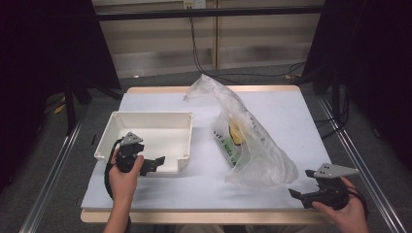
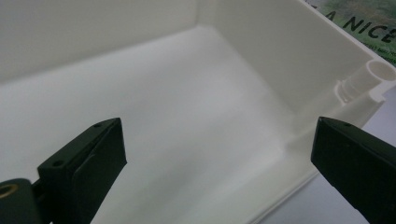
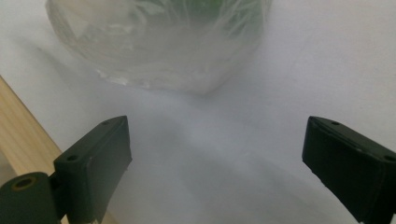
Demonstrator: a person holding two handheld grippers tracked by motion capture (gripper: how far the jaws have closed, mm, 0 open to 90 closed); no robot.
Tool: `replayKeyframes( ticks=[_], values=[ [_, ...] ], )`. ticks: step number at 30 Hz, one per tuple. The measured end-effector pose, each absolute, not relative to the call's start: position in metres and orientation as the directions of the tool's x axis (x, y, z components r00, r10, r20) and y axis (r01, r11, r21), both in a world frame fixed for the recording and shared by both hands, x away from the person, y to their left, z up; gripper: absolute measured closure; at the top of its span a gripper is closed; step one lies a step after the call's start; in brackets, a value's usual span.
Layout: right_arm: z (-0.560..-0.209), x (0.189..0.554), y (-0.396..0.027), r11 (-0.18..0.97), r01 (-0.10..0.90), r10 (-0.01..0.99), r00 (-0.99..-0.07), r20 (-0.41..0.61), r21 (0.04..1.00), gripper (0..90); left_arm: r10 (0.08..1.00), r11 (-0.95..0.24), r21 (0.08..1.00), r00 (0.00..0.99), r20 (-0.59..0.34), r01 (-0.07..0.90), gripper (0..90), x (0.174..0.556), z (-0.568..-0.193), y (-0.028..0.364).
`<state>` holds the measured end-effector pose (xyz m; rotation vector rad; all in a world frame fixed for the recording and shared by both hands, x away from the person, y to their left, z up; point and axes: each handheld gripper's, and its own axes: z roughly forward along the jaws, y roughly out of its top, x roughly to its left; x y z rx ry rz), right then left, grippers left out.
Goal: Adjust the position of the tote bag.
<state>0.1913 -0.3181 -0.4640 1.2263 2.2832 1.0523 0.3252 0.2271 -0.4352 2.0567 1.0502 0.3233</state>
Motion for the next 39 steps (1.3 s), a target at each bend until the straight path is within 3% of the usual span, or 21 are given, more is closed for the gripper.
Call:
replayKeyframes(
  ticks=[22,25,28,29,30,35,39],
  values=[
    [-0.463,0.208,-0.296,0.317,0.546,0.786,-0.609,0.108,0.775,30.8,0.759,-0.393,0.727,0.645,-0.091,0.564,3.3,0.314,-0.439,0.222],
    [-0.464,0.211,-0.294,0.320,0.548,0.774,-0.622,0.121,0.773,39.1,0.765,-0.385,0.731,0.638,-0.089,0.563,3.4,0.311,-0.439,0.223],
    [-0.463,0.213,-0.293,0.313,0.543,0.774,-0.621,0.122,0.779,52.6,0.764,-0.385,0.728,0.639,-0.093,0.567,3.3,0.309,-0.439,0.225],
    [-0.462,0.214,-0.293,0.302,0.535,0.771,-0.624,0.129,0.789,61.3,0.767,-0.389,0.727,0.636,-0.085,0.566,3.4,0.308,-0.439,0.226],
    [-0.462,0.214,-0.293,0.302,0.535,0.771,-0.624,0.129,0.789,61.3,0.767,-0.387,0.727,0.636,-0.089,0.568,3.4,0.308,-0.439,0.226],
    [-0.460,0.216,-0.293,0.289,0.524,0.766,-0.629,0.134,0.801,81.6,0.766,-0.386,0.729,0.637,-0.088,0.566,3.3,0.307,-0.439,0.225],
    [-0.458,0.218,-0.296,0.270,0.524,0.769,-0.622,0.146,0.808,89.1,0.760,-0.391,0.727,0.644,-0.090,0.564,3.3,0.308,-0.438,0.223]
  ],
)
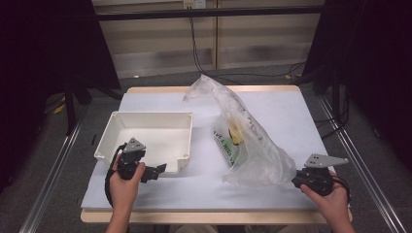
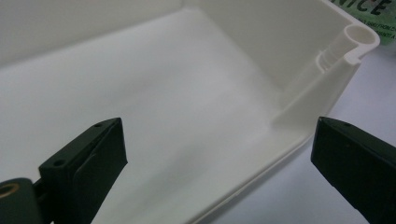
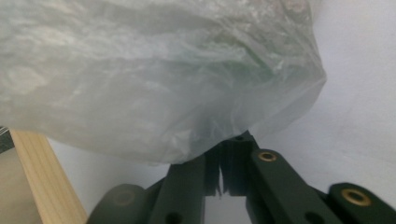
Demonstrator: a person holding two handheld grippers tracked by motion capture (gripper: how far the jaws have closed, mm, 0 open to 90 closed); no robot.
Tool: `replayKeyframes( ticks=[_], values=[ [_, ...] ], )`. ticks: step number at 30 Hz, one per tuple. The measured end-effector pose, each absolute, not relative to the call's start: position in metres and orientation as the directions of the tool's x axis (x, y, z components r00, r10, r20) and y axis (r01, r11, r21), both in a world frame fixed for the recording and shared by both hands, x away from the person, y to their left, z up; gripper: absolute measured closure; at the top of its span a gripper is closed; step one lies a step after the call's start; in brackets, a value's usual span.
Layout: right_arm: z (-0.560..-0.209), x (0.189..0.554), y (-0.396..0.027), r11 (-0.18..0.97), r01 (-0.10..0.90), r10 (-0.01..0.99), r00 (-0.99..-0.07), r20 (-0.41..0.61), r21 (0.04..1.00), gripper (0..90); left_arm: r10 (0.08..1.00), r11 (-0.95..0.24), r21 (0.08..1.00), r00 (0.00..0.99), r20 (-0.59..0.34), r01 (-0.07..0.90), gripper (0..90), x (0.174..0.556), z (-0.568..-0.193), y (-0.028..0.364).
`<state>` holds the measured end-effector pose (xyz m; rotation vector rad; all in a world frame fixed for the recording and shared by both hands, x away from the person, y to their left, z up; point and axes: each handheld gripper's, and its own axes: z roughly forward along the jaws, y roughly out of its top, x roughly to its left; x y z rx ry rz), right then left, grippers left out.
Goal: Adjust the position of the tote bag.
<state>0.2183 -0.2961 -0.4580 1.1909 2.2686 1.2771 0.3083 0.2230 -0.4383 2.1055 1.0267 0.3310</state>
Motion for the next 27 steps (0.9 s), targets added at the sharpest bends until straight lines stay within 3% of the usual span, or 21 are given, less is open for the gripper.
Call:
replayKeyframes(
  ticks=[21,27],
  values=[
    [-0.446,0.231,-0.324,0.236,0.526,0.832,-0.543,0.110,0.817,90.0,0.716,-0.418,0.745,0.693,-0.081,0.519,3.3,0.316,-0.430,0.206],
    [-0.445,0.229,-0.321,0.272,0.527,0.818,-0.568,0.095,0.806,90.0,0.703,-0.425,0.750,0.707,-0.079,0.507,3.4,0.313,-0.427,0.205]
  ],
)
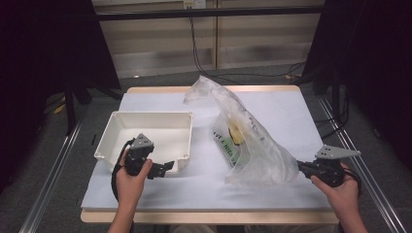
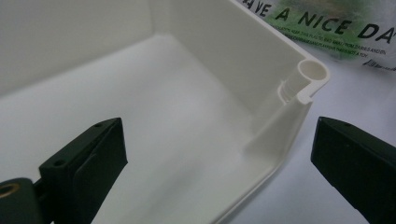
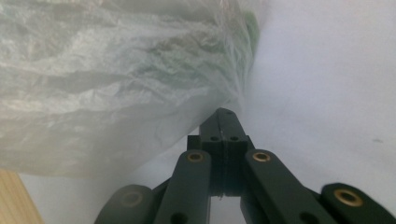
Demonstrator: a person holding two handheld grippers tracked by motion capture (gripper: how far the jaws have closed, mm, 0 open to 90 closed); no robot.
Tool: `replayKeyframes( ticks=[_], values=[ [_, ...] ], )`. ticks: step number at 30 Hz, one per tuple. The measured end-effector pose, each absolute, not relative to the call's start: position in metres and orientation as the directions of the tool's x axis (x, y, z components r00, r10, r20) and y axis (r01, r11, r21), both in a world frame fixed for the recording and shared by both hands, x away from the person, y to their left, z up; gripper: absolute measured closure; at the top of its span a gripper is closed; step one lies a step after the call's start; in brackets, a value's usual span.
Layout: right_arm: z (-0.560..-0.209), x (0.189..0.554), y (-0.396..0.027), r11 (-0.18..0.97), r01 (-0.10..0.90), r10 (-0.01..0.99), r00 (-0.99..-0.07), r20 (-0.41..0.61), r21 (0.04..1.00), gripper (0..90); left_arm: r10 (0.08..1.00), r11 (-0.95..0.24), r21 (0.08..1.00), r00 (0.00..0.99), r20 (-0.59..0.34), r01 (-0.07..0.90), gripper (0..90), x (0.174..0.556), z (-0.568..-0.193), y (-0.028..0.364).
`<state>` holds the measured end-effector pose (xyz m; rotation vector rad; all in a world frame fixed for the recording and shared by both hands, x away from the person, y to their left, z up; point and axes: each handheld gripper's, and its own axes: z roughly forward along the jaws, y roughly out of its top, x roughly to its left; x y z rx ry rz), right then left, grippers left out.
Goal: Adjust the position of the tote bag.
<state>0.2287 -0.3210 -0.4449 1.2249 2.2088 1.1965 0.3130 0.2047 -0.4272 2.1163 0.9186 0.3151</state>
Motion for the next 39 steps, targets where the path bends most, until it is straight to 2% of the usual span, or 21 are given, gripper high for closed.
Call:
replayKeyframes(
  ticks=[1,4,7,9,10,11,13,14,15,17,19,20,22,25,27,30,32,39],
  values=[
    [-0.446,0.227,-0.321,0.284,0.522,0.818,-0.569,0.081,0.804,88.6,0.707,-0.418,0.753,0.703,-0.082,0.508,3.4,0.312,-0.426,0.205],
    [-0.453,0.222,-0.321,0.302,0.523,0.820,-0.569,0.063,0.797,73.8,0.709,-0.416,0.756,0.701,-0.078,0.505,3.4,0.312,-0.424,0.207],
    [-0.460,0.220,-0.321,0.328,0.560,0.826,-0.560,0.056,0.761,50.0,0.714,-0.414,0.757,0.696,-0.075,0.505,3.3,0.312,-0.423,0.208],
    [-0.465,0.219,-0.319,0.318,0.570,0.817,-0.570,0.086,0.758,47.0,0.714,-0.410,0.759,0.696,-0.079,0.506,3.3,0.312,-0.423,0.207],
    [-0.467,0.219,-0.316,0.326,0.576,0.811,-0.578,0.092,0.750,37.9,0.712,-0.414,0.758,0.698,-0.076,0.505,3.3,0.313,-0.423,0.207],
    [-0.469,0.220,-0.312,0.343,0.580,0.813,-0.577,0.075,0.739,33.0,0.714,-0.409,0.759,0.695,-0.079,0.506,3.3,0.313,-0.423,0.206],
    [-0.470,0.221,-0.308,0.338,0.581,0.815,-0.574,0.079,0.740,31.7,0.707,-0.422,0.756,0.704,-0.070,0.500,3.3,0.313,-0.423,0.205],
    [-0.471,0.224,-0.304,0.325,0.581,0.814,-0.573,0.092,0.747,26.4,0.706,-0.423,0.754,0.704,-0.073,0.502,3.3,0.313,-0.423,0.204],
    [-0.470,0.226,-0.301,0.320,0.584,0.819,-0.566,0.092,0.746,25.7,0.708,-0.425,0.754,0.703,-0.069,0.501,3.3,0.313,-0.424,0.204],
    [-0.470,0.229,-0.297,0.337,0.572,0.815,-0.574,0.072,0.748,28.5,0.707,-0.419,0.754,0.703,-0.077,0.505,3.3,0.312,-0.424,0.202],
    [-0.471,0.236,-0.293,0.312,0.591,0.825,-0.556,0.096,0.744,28.9,0.701,-0.430,0.753,0.710,-0.070,0.498,3.4,0.312,-0.423,0.202],
    [-0.472,0.238,-0.291,0.316,0.601,0.824,-0.558,0.102,0.734,32.5,0.702,-0.426,0.758,0.709,-0.068,0.495,3.4,0.313,-0.423,0.201],
    [-0.476,0.241,-0.286,0.343,0.614,0.830,-0.552,0.077,0.711,34.1,0.700,-0.434,0.755,0.712,-0.061,0.491,3.3,0.313,-0.423,0.201],
    [-0.481,0.243,-0.283,0.363,0.618,0.831,-0.553,0.057,0.697,44.9,0.699,-0.434,0.753,0.712,-0.066,0.495,3.4,0.313,-0.424,0.200],
    [-0.480,0.244,-0.283,0.362,0.606,0.818,-0.571,0.071,0.708,59.0,0.700,-0.428,0.755,0.711,-0.071,0.497,3.3,0.314,-0.425,0.199],
    [-0.481,0.244,-0.281,0.395,0.584,0.814,-0.581,0.025,0.710,76.3,0.696,-0.436,0.752,0.715,-0.065,0.494,3.4,0.314,-0.424,0.199],
    [-0.481,0.246,-0.284,0.366,0.592,0.810,-0.582,0.067,0.718,86.9,0.699,-0.428,0.757,0.712,-0.069,0.494,3.4,0.314,-0.424,0.198],
    [-0.474,0.260,-0.299,0.297,0.600,0.820,-0.559,0.124,0.743,90.0,0.689,-0.435,0.760,0.722,-0.064,0.483,3.3,0.314,-0.421,0.196]
  ],
)
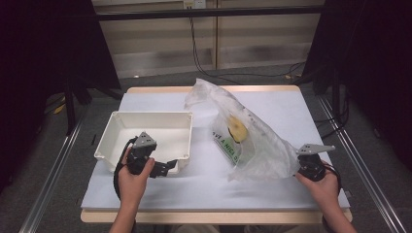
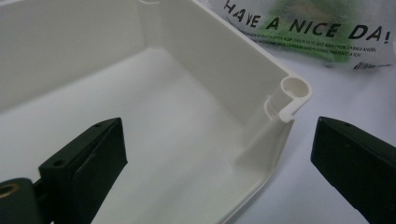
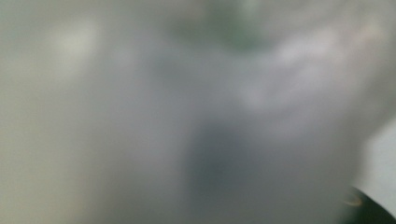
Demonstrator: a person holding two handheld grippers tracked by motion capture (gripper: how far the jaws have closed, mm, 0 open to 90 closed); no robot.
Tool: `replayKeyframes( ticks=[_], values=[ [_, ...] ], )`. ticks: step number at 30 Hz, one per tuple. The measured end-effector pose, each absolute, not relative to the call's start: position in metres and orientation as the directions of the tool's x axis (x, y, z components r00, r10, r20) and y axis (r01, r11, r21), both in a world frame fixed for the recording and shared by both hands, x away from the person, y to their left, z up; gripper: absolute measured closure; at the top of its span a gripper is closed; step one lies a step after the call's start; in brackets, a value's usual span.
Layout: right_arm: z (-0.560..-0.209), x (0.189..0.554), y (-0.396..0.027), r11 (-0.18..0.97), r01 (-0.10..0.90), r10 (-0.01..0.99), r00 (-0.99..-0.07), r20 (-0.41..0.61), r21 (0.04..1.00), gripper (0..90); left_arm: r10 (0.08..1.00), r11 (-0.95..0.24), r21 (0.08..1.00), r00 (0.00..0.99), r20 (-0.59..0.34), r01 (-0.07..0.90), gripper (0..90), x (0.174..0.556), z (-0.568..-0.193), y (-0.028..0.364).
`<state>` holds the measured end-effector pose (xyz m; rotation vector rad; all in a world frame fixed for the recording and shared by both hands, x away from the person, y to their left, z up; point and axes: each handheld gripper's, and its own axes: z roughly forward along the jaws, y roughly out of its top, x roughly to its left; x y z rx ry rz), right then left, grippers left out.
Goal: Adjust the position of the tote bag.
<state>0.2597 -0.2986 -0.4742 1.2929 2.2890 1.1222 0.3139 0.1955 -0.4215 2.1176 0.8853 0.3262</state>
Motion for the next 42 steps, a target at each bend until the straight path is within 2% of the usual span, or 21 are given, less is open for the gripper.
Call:
replayKeyframes(
  ticks=[12,26,29,30,31,33,35,37,42],
  values=[
    [-0.472,0.301,-0.330,0.264,0.632,0.848,-0.512,0.138,0.728,90.0,0.673,-0.438,0.758,0.736,-0.081,0.484,3.3,0.317,-0.422,0.186],
    [-0.476,0.349,-0.339,0.264,0.627,0.857,-0.501,0.120,0.733,89.6,0.665,-0.461,0.740,0.743,-0.078,0.490,3.3,0.320,-0.427,0.179],
    [-0.479,0.352,-0.341,0.244,0.631,0.867,-0.482,0.127,0.736,83.3,0.662,-0.468,0.738,0.746,-0.073,0.487,3.3,0.320,-0.427,0.178],
    [-0.480,0.352,-0.342,0.247,0.632,0.868,-0.482,0.123,0.735,78.9,0.663,-0.467,0.737,0.745,-0.074,0.489,3.3,0.319,-0.428,0.177],
    [-0.480,0.351,-0.343,0.245,0.637,0.874,-0.471,0.118,0.731,70.3,0.661,-0.466,0.738,0.747,-0.076,0.488,3.3,0.319,-0.428,0.177],
    [-0.480,0.348,-0.347,0.231,0.637,0.878,-0.462,0.124,0.735,67.3,0.661,-0.470,0.735,0.747,-0.073,0.488,3.3,0.319,-0.428,0.176],
    [-0.480,0.342,-0.353,0.205,0.635,0.886,-0.444,0.136,0.745,54.5,0.663,-0.469,0.735,0.745,-0.074,0.490,3.3,0.319,-0.428,0.176],
    [-0.479,0.333,-0.359,0.201,0.640,0.887,-0.439,0.140,0.742,51.8,0.663,-0.469,0.735,0.745,-0.073,0.490,3.3,0.319,-0.428,0.176],
    [-0.476,0.310,-0.368,0.239,0.644,0.898,-0.432,0.088,0.727,35.7,0.662,-0.459,0.742,0.746,-0.081,0.488,3.3,0.320,-0.426,0.176]
  ],
)
